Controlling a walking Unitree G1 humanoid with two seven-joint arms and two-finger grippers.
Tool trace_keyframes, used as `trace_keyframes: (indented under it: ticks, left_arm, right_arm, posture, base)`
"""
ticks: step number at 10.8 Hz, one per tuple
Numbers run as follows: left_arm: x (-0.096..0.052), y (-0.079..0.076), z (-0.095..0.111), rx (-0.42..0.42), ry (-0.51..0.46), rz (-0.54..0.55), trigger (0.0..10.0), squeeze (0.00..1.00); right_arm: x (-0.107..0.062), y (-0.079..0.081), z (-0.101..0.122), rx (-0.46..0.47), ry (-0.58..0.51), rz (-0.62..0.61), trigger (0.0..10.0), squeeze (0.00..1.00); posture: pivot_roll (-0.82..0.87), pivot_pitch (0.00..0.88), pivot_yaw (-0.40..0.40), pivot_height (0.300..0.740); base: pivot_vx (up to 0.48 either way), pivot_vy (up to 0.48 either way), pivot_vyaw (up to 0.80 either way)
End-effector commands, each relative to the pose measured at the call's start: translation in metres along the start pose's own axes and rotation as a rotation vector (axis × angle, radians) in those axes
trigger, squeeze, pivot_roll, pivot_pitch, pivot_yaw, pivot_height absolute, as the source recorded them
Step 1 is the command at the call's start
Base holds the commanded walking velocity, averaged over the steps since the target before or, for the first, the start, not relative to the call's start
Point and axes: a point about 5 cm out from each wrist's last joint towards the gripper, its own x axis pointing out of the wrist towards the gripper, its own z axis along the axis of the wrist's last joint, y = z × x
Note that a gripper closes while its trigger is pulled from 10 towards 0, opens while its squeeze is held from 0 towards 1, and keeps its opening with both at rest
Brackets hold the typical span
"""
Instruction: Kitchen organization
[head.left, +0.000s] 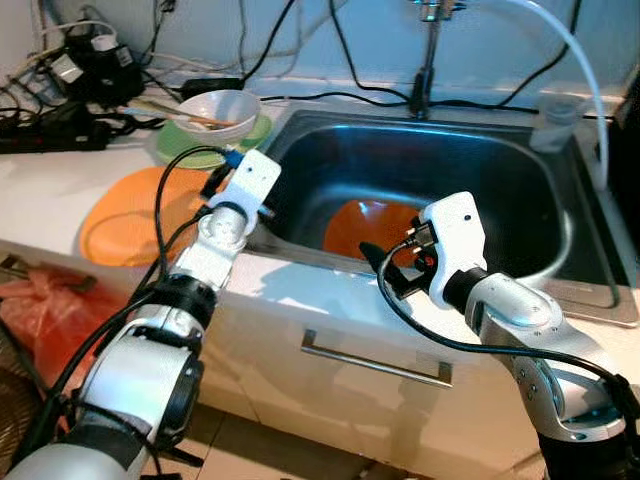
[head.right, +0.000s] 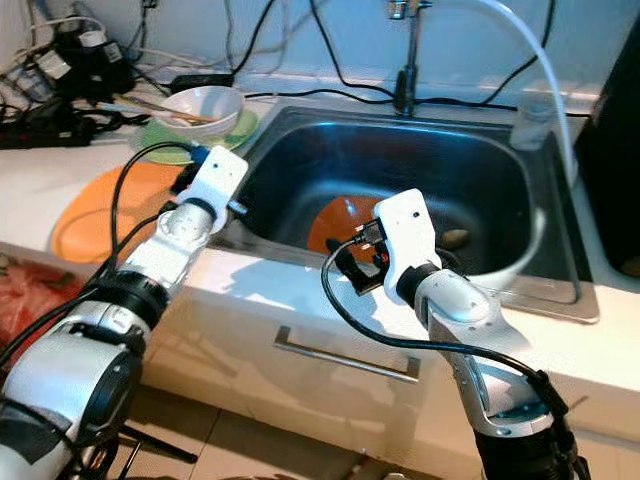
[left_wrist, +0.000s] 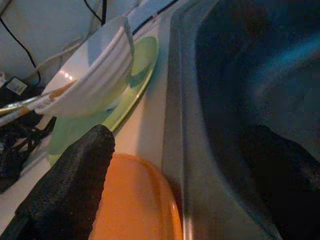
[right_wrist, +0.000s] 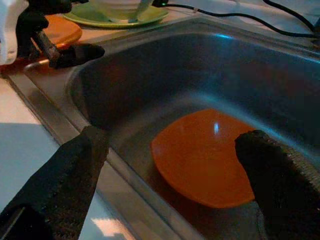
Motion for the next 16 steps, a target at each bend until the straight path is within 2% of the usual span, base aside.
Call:
trace_keyframes:
  ticks: [1, 2, 3, 6, 9, 11, 12, 13, 15, 16]
  left_arm:
    - [-0.002, 0.003, -0.011, 0.027, 0.038, 0.008, 10.0, 1.00]
    - [-0.003, 0.002, -0.016, 0.033, 0.060, -0.001, 10.0, 0.34]
    - [-0.004, 0.005, -0.022, 0.055, 0.080, 0.000, 10.0, 0.00]
    - [-0.007, 0.014, -0.038, 0.058, 0.132, 0.037, 10.0, 0.00]
    - [-0.008, 0.026, -0.042, 0.070, 0.147, 0.073, 10.0, 0.00]
    - [-0.010, 0.023, -0.051, 0.063, 0.178, 0.035, 10.0, 0.00]
    - [-0.011, 0.023, -0.053, 0.064, 0.182, 0.020, 4.7, 0.00]
    - [-0.011, 0.022, -0.054, 0.069, 0.187, 0.017, 4.2, 0.00]
    - [-0.012, 0.027, -0.058, 0.065, 0.198, 0.021, 0.8, 0.00]
    - [-0.013, 0.027, -0.060, 0.062, 0.203, 0.021, 0.0, 0.00]
  right_arm:
    - [0.002, 0.002, 0.004, -0.011, -0.018, 0.016, 10.0, 0.00]
    - [0.003, 0.002, 0.004, -0.019, -0.020, 0.016, 10.0, 0.00]
    - [0.004, 0.001, 0.005, -0.020, -0.027, 0.012, 10.0, 0.00]
    - [0.004, 0.003, 0.003, -0.014, -0.028, 0.011, 10.0, 0.00]
    - [0.003, 0.002, 0.003, -0.014, -0.027, 0.006, 10.0, 0.00]
    - [0.003, 0.003, 0.003, -0.012, -0.028, 0.008, 10.0, 0.00]
    - [0.003, 0.003, 0.003, -0.010, -0.028, 0.007, 10.0, 0.00]
    - [0.003, 0.003, 0.003, -0.010, -0.029, 0.006, 10.0, 0.00]
    - [0.002, 0.002, 0.004, -0.011, -0.030, 0.003, 10.0, 0.00]
    - [0.002, 0.001, 0.004, -0.013, -0.029, 0.004, 10.0, 0.00]
  posture:
    - [-0.12, 0.000, 0.093, 0.740]
    - [-0.12, 0.000, 0.095, 0.740]
    - [-0.12, 0.000, 0.102, 0.740]
    - [-0.12, 0.000, 0.109, 0.740]
    - [-0.12, 0.000, 0.106, 0.740]
    - [-0.12, 0.000, 0.107, 0.740]
    - [-0.12, 0.000, 0.108, 0.740]
    - [-0.12, 0.000, 0.108, 0.740]
    - [-0.12, 0.000, 0.104, 0.740]
    - [-0.12, 0.000, 0.102, 0.740]
  base:
    - [0.000, 0.000, 0.00]
    - [0.000, 0.000, 0.00]
    - [0.000, 0.000, 0.00]
    - [0.000, 0.000, 0.00]
    - [0.000, 0.000, 0.00]
    - [0.000, 0.000, 0.00]
    - [0.000, 0.000, 0.00]
    - [0.000, 0.000, 0.00]
    - [0.000, 0.000, 0.00]
    - [0.000, 0.000, 0.00]
